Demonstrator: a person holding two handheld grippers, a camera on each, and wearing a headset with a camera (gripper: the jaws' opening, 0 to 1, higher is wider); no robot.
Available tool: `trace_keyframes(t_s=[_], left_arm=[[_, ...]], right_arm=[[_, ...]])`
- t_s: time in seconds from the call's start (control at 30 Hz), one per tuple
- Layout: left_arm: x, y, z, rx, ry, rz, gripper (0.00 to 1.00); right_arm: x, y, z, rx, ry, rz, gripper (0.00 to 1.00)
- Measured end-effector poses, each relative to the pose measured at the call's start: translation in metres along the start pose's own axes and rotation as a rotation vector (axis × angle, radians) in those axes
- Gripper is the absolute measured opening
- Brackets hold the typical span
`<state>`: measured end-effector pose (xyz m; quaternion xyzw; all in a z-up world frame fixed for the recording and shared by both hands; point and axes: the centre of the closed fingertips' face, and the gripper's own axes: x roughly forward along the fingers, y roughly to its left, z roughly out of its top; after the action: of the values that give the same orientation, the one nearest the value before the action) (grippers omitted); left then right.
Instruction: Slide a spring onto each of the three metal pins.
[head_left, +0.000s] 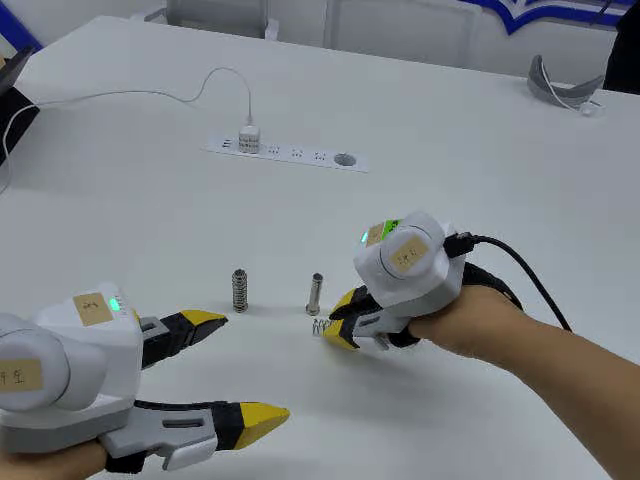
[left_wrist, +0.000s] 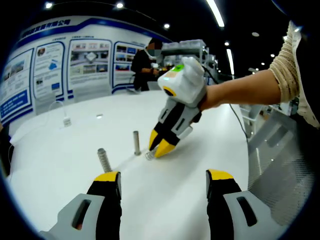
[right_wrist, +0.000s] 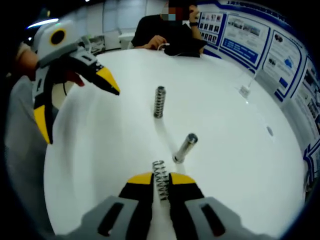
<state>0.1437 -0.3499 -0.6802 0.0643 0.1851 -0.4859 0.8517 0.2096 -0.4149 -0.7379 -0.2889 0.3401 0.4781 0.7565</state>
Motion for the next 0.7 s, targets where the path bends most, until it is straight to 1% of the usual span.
trace_keyframes(t_s=[0.17, 0.37, 0.43, 0.6, 0.7], left_arm=[[0.000, 0.000, 0.000, 0.003, 0.001, -0.002, 0.70], [0.001, -0.001, -0.002, 0.007, 0.009, -0.006, 0.69], [0.001, -0.001, -0.002, 0.011, 0.012, -0.008, 0.69], [0.002, -0.001, -0.004, 0.023, 0.023, -0.013, 0.67], [0.003, -0.001, -0.005, 0.037, 0.034, -0.021, 0.64]], right_arm=[[0.001, 0.007, -0.003, -0.010, 0.020, 0.024, 0.12], [0.001, 0.014, -0.004, 0.010, 0.028, 0.057, 0.12], [0.000, 0.016, -0.003, 0.008, 0.032, 0.060, 0.12], [-0.006, 0.026, 0.005, -0.013, 0.013, 0.082, 0.12], [-0.011, 0.032, 0.012, -0.027, -0.003, 0.100, 0.12]])
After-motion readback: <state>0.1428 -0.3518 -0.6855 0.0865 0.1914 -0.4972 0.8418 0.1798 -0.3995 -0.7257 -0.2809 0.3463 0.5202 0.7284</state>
